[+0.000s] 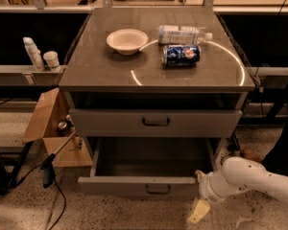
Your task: Open middle drawer
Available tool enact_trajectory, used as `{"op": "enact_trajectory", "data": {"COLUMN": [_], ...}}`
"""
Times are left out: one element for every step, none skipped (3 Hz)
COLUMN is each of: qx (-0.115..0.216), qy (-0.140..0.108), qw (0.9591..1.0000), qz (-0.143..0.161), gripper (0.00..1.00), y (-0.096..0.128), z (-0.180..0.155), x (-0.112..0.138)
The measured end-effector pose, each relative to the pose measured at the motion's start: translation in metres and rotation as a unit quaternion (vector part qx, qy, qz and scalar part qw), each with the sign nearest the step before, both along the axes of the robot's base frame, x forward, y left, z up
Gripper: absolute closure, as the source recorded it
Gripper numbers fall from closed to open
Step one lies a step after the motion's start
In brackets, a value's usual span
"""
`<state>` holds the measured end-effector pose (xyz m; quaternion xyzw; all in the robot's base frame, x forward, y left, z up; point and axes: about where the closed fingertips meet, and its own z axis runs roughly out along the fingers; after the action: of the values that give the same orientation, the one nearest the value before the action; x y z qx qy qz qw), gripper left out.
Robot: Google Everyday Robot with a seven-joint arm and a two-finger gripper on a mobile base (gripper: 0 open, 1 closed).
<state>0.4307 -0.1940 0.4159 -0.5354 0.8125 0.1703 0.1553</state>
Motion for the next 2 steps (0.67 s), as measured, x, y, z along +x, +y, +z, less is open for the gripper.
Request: {"op": "enact_trajectory", "data": {"qx": [0.020,0.032], "qy": [0.057,0.087], "qw": [0.9982,0.9957], "qz": [-0.001,0.000], "gripper": [0.00,0.00], "y": [-0.006,-0.007], "z": [0.025,0.051], "x": [-0.053,-0.090]}}
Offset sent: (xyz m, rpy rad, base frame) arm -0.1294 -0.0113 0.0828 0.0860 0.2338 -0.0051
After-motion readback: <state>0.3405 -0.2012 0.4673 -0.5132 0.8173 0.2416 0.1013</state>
